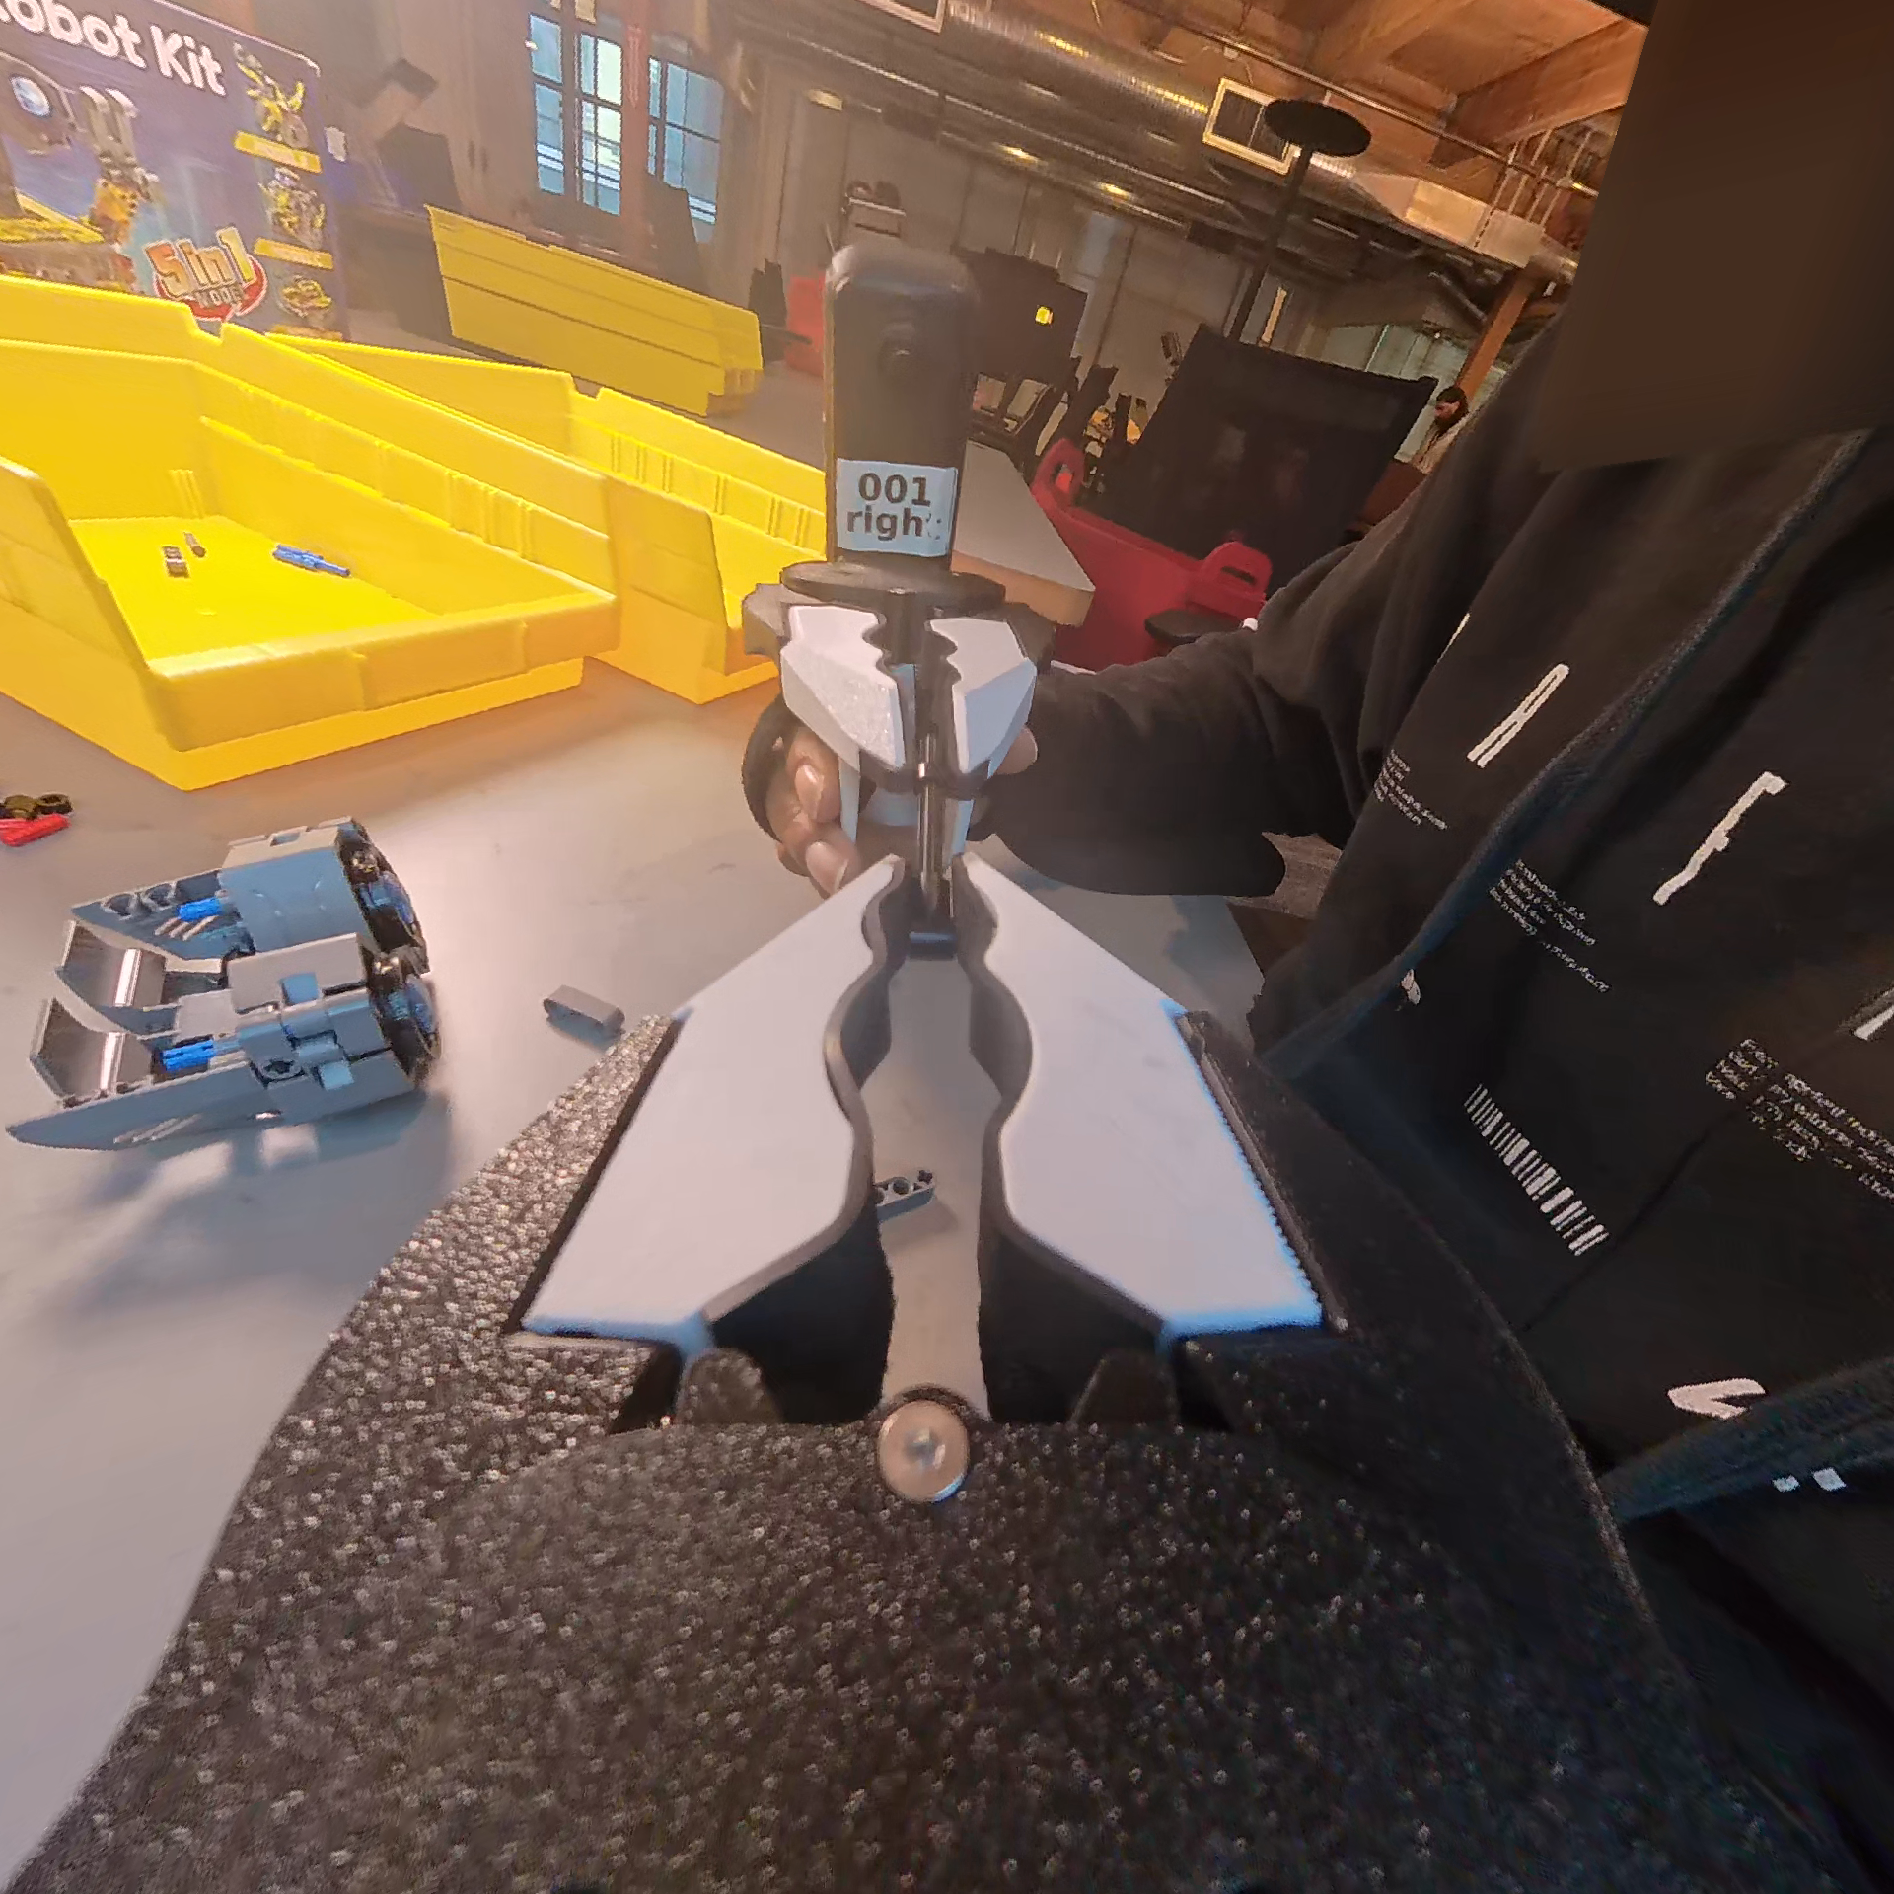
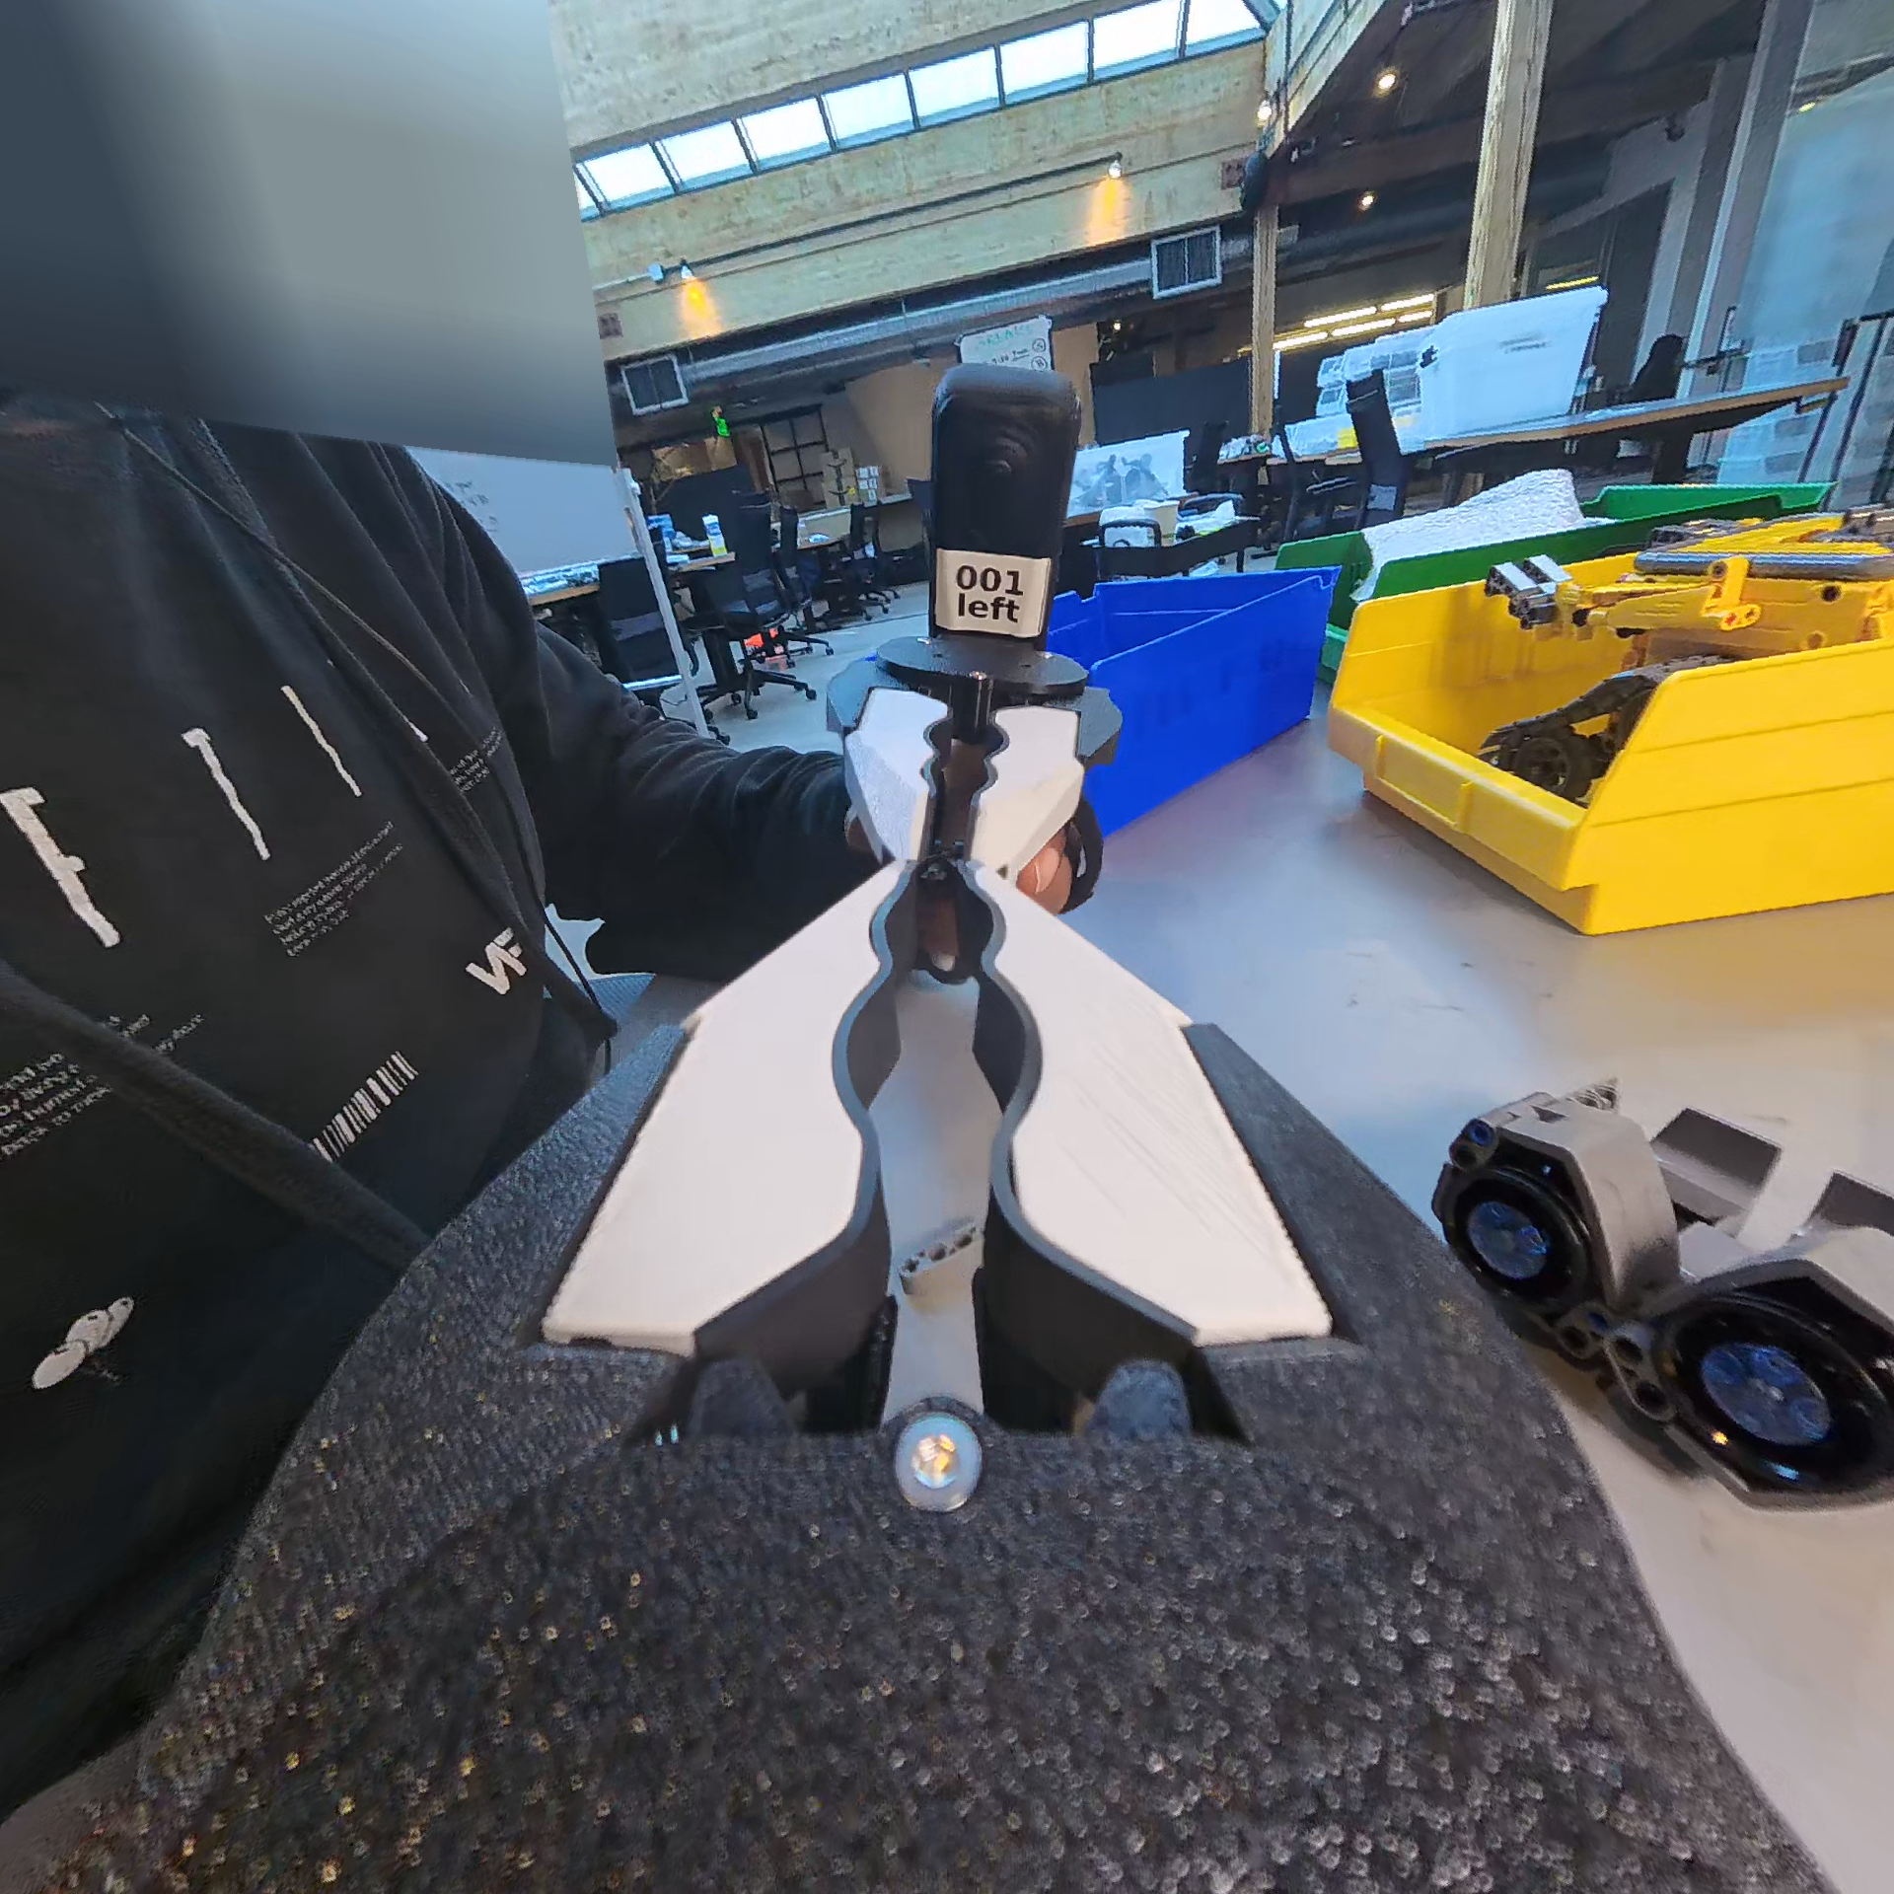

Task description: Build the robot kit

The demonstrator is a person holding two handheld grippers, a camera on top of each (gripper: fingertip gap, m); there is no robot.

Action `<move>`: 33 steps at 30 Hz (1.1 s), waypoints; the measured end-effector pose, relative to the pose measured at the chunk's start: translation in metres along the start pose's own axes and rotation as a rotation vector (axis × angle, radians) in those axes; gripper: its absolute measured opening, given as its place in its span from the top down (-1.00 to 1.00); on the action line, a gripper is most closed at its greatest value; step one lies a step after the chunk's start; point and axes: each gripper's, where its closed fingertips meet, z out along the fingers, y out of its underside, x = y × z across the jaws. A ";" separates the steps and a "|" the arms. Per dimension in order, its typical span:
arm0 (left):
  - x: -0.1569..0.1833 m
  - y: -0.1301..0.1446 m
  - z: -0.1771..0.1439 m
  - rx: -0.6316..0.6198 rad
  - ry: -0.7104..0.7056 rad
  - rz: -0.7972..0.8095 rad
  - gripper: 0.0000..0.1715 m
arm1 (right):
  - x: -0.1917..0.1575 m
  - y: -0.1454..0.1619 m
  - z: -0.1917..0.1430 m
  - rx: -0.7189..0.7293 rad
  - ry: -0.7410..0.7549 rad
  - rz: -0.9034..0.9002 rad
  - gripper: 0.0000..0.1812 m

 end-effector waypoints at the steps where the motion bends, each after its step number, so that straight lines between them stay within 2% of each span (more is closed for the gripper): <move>1: -0.001 0.000 -0.001 0.001 -0.003 -0.002 0.92 | 0.001 0.002 0.000 -0.013 0.006 -0.009 0.94; 9: -0.004 -0.002 -0.003 0.010 -0.020 -0.001 0.91 | 0.003 -0.001 0.000 -0.003 0.026 -0.023 0.94; 18: -0.009 -0.006 -0.008 0.033 -0.035 -0.020 0.70 | 0.008 -0.008 -0.006 0.038 0.047 -0.018 0.94; 26: -0.004 -0.006 -0.008 0.029 -0.018 -0.011 0.80 | 0.004 -0.008 -0.005 0.035 0.037 -0.051 0.94; 29: -0.003 -0.007 -0.009 0.032 -0.013 -0.001 0.91 | 0.003 -0.009 -0.005 0.040 0.037 -0.063 0.94; 33: -0.002 -0.003 -0.009 -0.010 -0.024 0.034 0.92 | 0.003 -0.006 -0.005 0.015 0.047 -0.080 0.94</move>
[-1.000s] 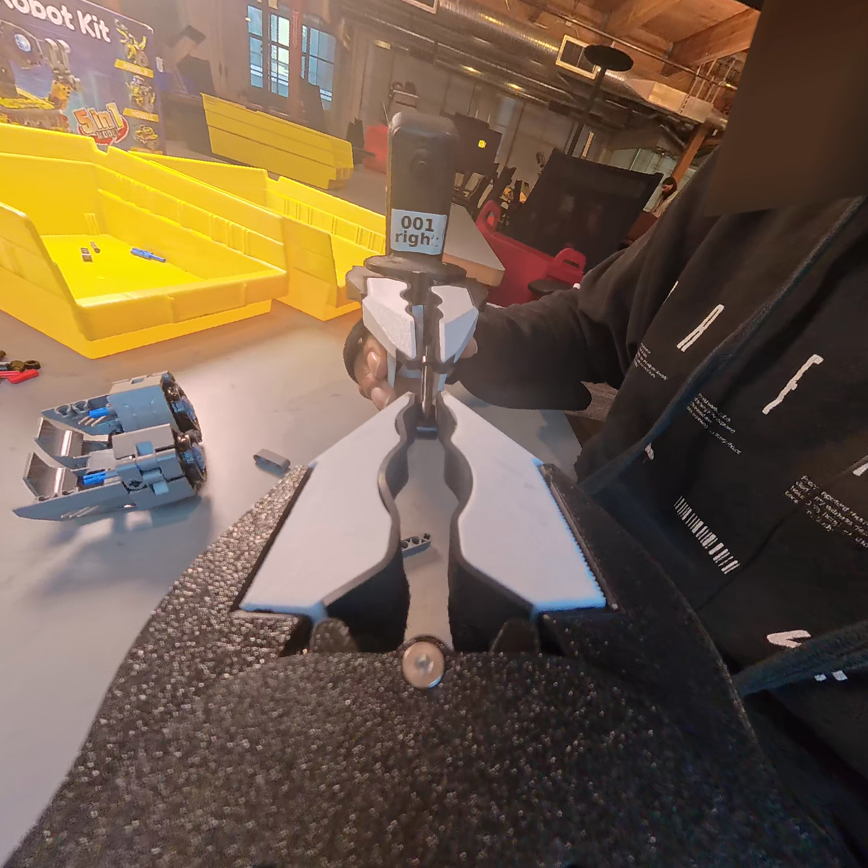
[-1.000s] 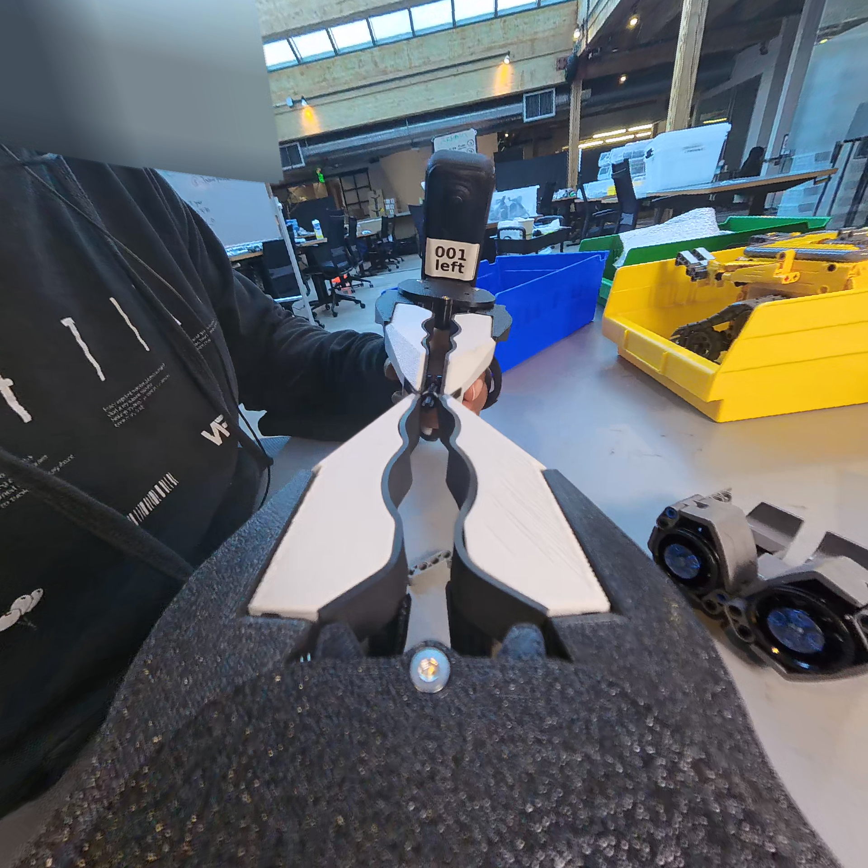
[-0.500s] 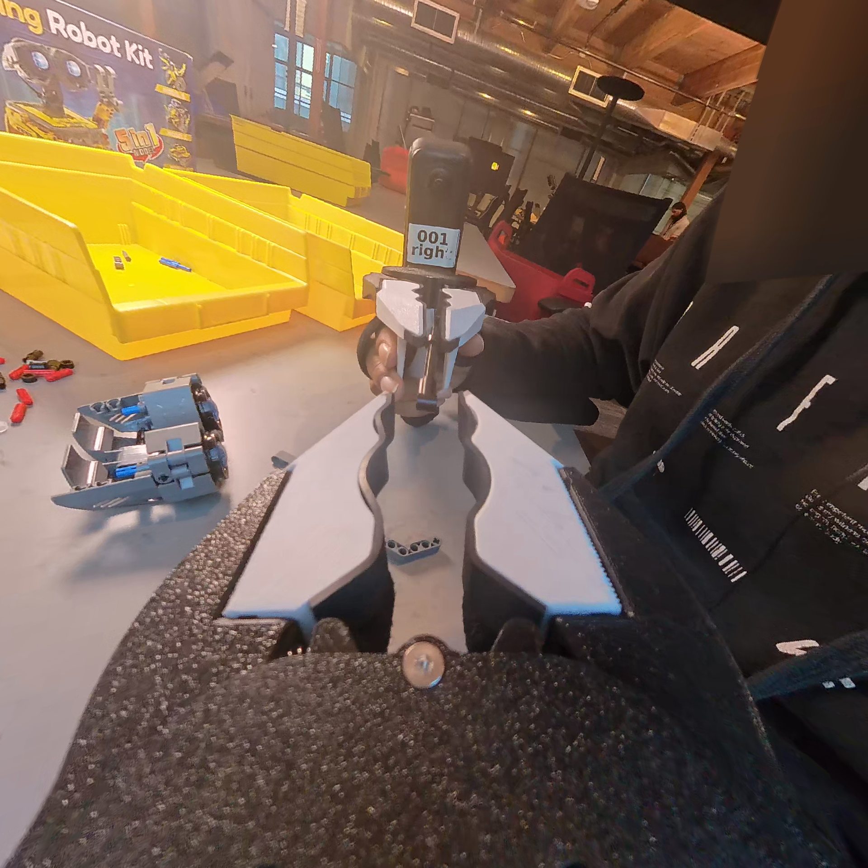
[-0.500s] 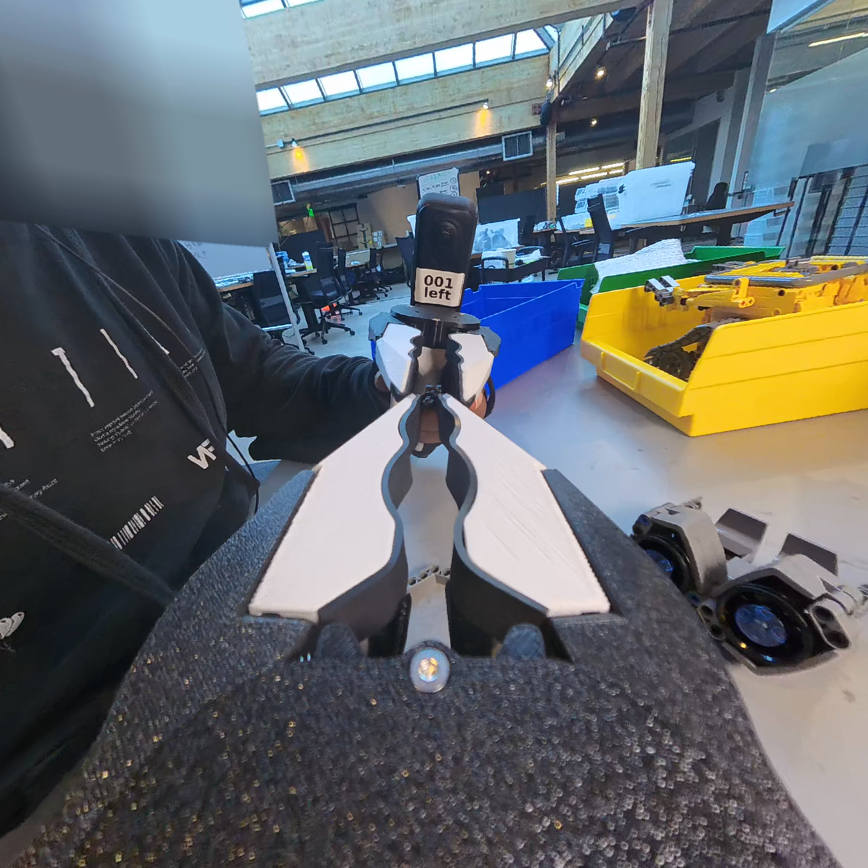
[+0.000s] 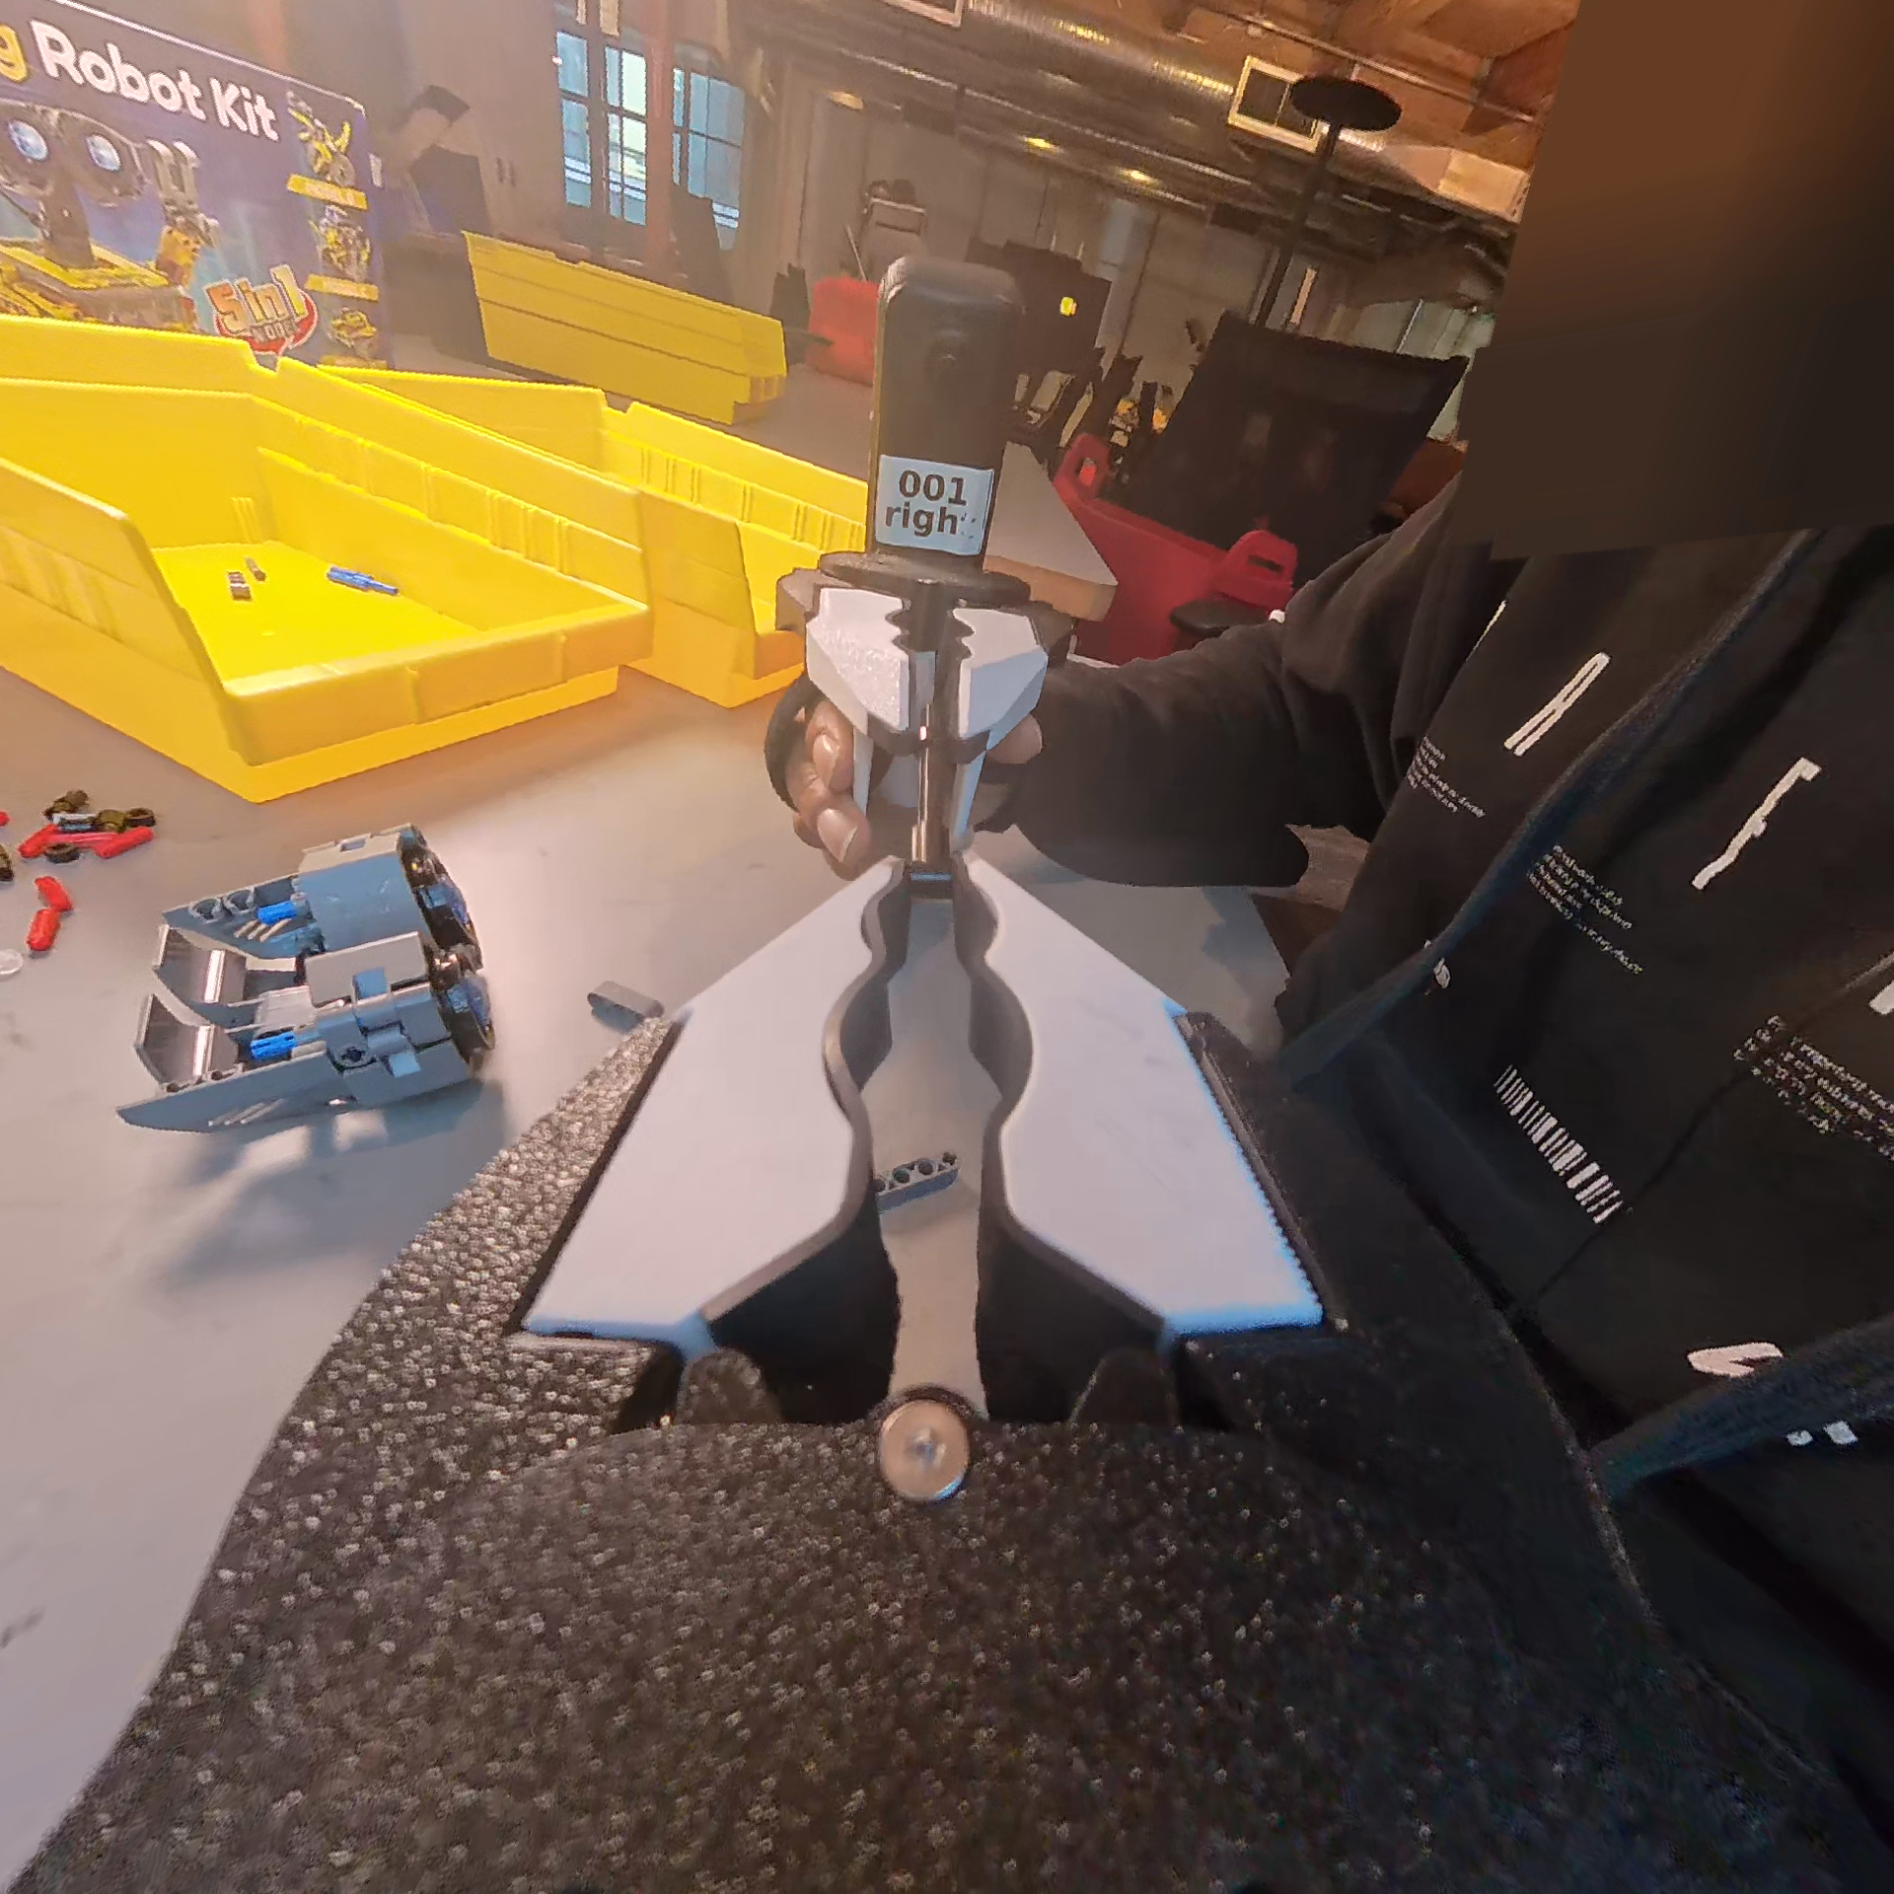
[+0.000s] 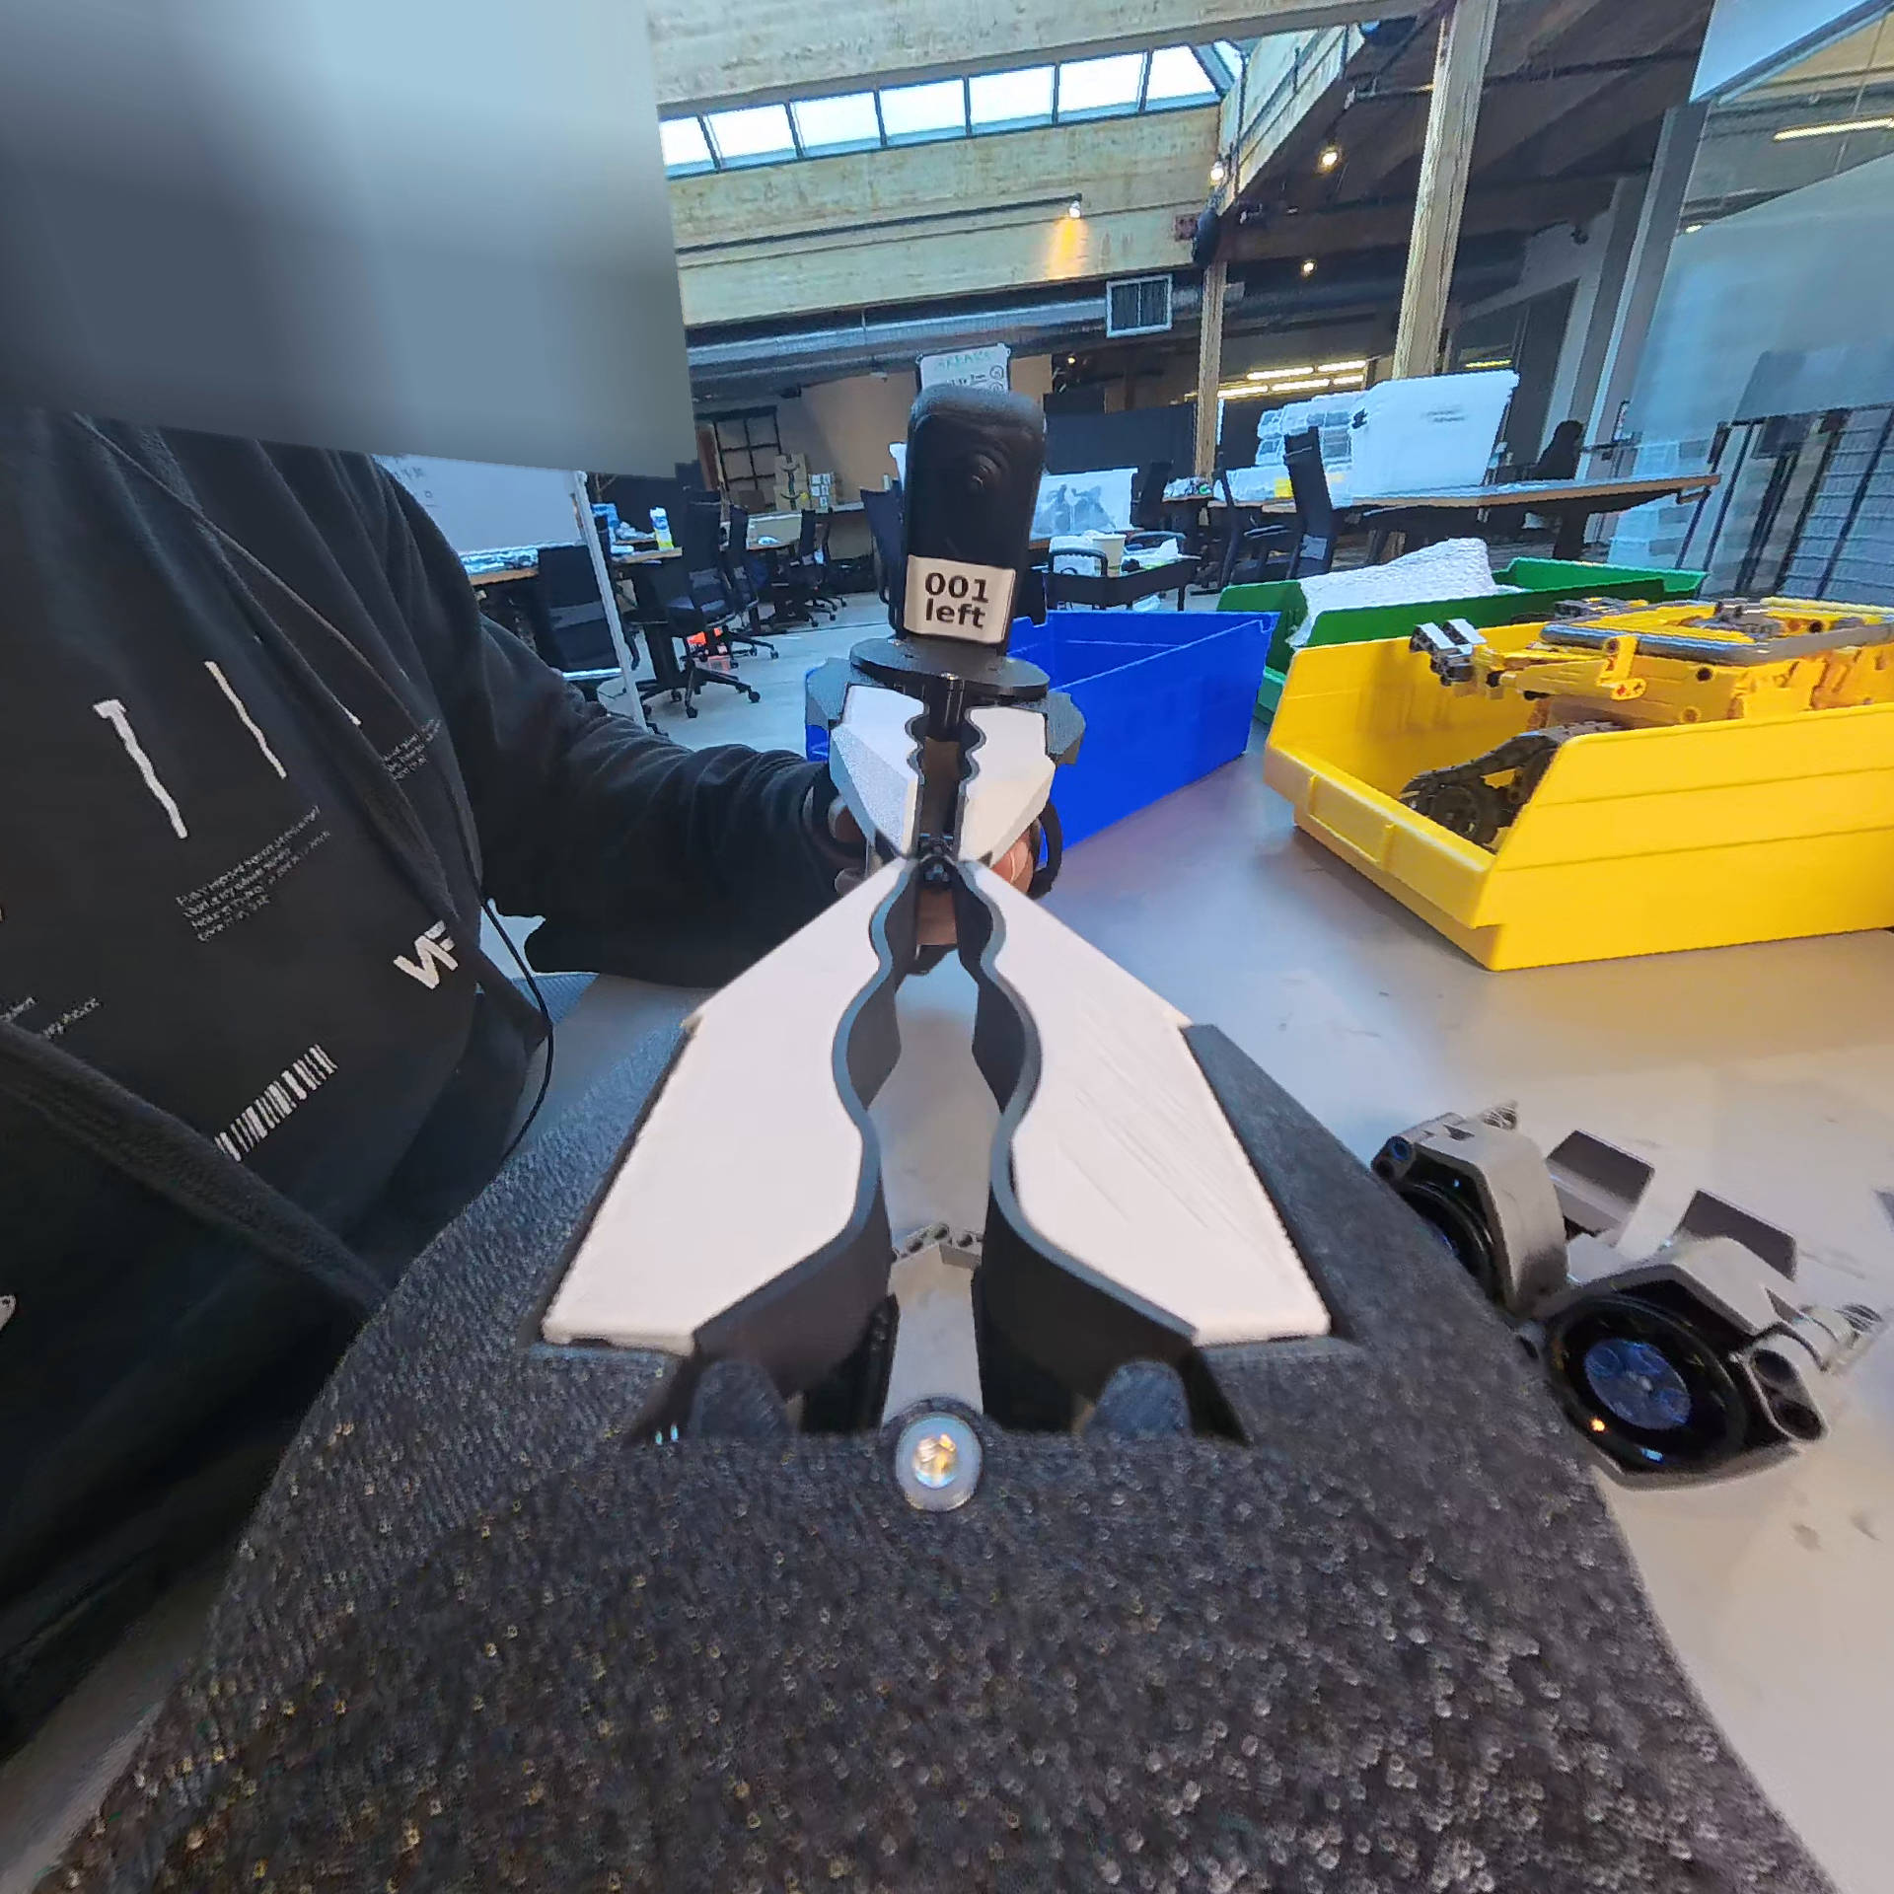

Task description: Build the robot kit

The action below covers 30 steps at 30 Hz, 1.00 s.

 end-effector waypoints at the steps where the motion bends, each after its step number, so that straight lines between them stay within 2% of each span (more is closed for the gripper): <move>1: 0.000 0.001 0.000 -0.013 -0.001 0.005 0.92 | -0.001 0.000 0.000 -0.009 -0.001 -0.004 0.94; 10: 0.005 0.015 0.006 -0.086 0.008 -0.003 0.93 | -0.007 0.019 0.003 -0.153 0.000 -0.031 0.95; 17: 0.010 0.024 0.012 -0.137 0.014 0.034 0.93 | -0.015 0.030 0.013 -0.207 -0.027 -0.068 0.95; 30: 0.003 0.033 0.012 -0.186 0.001 0.060 0.92 | -0.010 0.041 0.011 -0.238 -0.029 -0.049 0.95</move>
